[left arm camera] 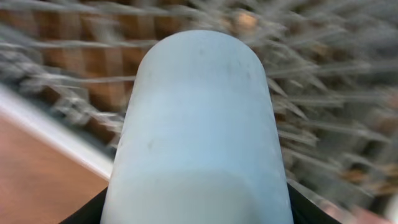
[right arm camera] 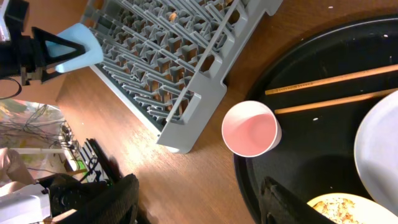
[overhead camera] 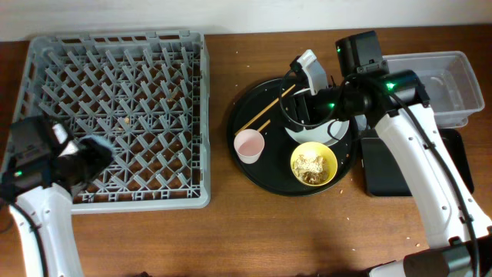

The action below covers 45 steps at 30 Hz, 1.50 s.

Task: Sort waste into correct bins and load items into the dishwasher rack

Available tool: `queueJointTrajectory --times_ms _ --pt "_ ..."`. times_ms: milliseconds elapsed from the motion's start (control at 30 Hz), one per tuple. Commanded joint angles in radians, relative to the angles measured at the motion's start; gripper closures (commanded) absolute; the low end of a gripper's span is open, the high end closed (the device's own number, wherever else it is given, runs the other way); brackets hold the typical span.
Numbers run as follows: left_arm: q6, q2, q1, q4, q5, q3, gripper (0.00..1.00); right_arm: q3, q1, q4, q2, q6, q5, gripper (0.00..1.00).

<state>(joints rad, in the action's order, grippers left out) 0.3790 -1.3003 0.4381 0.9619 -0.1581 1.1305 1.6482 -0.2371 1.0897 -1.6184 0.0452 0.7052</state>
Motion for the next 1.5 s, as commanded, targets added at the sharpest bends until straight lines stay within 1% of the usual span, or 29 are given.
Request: queueJointTrajectory --times_ms 0,67,100,167,267,333,400,433,467,500,533,567,633,667,700,733,767,833,867,933,1033,1167,1233,1267,1300,1333,1367,1400,1467 --pt "-0.005 -0.055 0.010 -0.004 0.237 0.003 0.51 0.004 -0.005 0.006 0.013 0.003 -0.038 0.37" --pt "-0.005 -0.150 0.010 -0.072 0.224 0.003 0.51 0.004 -0.005 0.008 0.013 0.002 -0.038 0.37" --pt "-0.005 -0.180 0.010 -0.084 0.194 0.003 0.51 0.004 -0.005 0.008 0.013 0.002 -0.037 0.37" --pt "-0.006 -0.256 0.010 -0.086 0.095 0.003 0.51 0.004 -0.005 0.016 0.013 0.002 -0.037 0.37" --pt "-0.005 -0.285 0.010 -0.070 0.035 0.003 0.50 0.004 -0.005 0.019 0.013 0.002 -0.037 0.37" --pt "-0.005 -0.285 0.010 -0.071 0.034 0.005 0.32 0.004 -0.005 0.021 0.013 0.002 -0.037 0.37" --pt "-0.006 -0.284 0.010 -0.039 0.030 0.047 0.28 0.004 -0.005 0.033 0.013 0.003 -0.037 0.36" --pt "-0.013 -0.284 0.010 0.015 0.030 0.110 0.21 0.004 -0.005 0.039 0.013 0.002 -0.037 0.36" --pt "-0.034 -0.284 0.008 0.085 0.030 0.201 0.19 0.004 -0.005 0.046 0.012 0.002 -0.037 0.36" --pt "-0.037 -0.284 0.007 0.111 0.031 0.237 0.15 0.004 -0.005 0.053 0.010 0.003 -0.038 0.35" --pt "-0.036 -0.283 0.007 0.125 0.014 0.256 0.15 -0.010 -0.006 0.052 0.009 0.002 -0.042 0.34" --pt "-0.048 -0.283 0.006 0.132 -0.051 0.256 0.18 -0.028 -0.011 0.041 0.007 0.002 -0.064 0.32" --pt "-0.158 -0.275 -0.034 0.131 -0.173 0.262 0.22 -0.090 -0.053 -0.016 -0.014 -0.013 -0.151 0.32" --pt "-0.196 -0.262 -0.073 0.134 -0.158 0.262 0.25 -0.135 -0.094 -0.066 -0.037 -0.028 -0.200 0.34" --pt "-0.213 -0.252 -0.126 0.173 -0.079 0.262 0.33 -0.147 -0.114 -0.086 -0.049 -0.028 -0.221 0.34" --pt "-0.208 -0.254 -0.163 0.214 0.048 0.260 0.50 -0.146 -0.122 -0.093 -0.051 -0.029 -0.217 0.37" --pt "-0.114 -0.255 -0.190 0.230 0.191 0.239 0.80 -0.146 -0.122 -0.103 -0.050 -0.040 -0.217 0.37" --pt "-0.025 -0.255 -0.188 0.209 0.273 0.191 0.99 -0.146 -0.122 -0.098 -0.050 -0.039 -0.217 0.37" --pt "0.004 -0.256 -0.187 0.173 0.342 0.130 0.99 -0.146 -0.122 -0.091 -0.050 -0.039 -0.217 0.37" --pt "0.006 -0.256 -0.180 0.095 0.353 0.069 0.99 -0.146 -0.122 -0.089 -0.050 -0.039 -0.217 0.37" --pt "0.014 -0.258 -0.175 0.009 0.518 0.059 0.99 -0.146 -0.122 -0.089 -0.050 -0.039 -0.217 0.37" --pt "0.013 -0.259 -0.175 -0.135 0.578 0.058 0.99 -0.146 -0.122 -0.092 -0.050 -0.039 -0.217 0.37" --pt "0.009 -0.259 -0.175 -0.165 0.601 0.058 0.96 -0.146 -0.122 -0.093 -0.050 -0.039 -0.217 0.37" --pt "0.009 -0.259 -0.175 -0.170 0.585 0.064 0.91 -0.146 -0.122 -0.103 -0.051 -0.045 -0.222 0.36" --pt "-0.042 -0.252 -0.175 -0.157 0.461 0.097 0.83 -0.146 -0.122 -0.124 -0.055 -0.122 -0.290 0.36" --pt "-0.102 -0.237 -0.175 -0.153 0.360 0.121 0.81 -0.147 -0.123 -0.138 -0.061 -0.153 -0.332 0.33" --pt "-0.119 -0.209 -0.175 -0.114 0.261 0.158 0.81 -0.147 -0.123 -0.153 -0.079 -0.156 -0.362 0.32" --pt "-0.174 -0.170 -0.176 -0.067 0.135 0.170 0.81 -0.159 -0.128 -0.183 -0.119 -0.158 -0.351 0.32" --pt "-0.171 -0.168 -0.176 0.044 0.130 0.150 0.81 -0.171 -0.176 -0.216 -0.217 -0.158 -0.351 0.34"
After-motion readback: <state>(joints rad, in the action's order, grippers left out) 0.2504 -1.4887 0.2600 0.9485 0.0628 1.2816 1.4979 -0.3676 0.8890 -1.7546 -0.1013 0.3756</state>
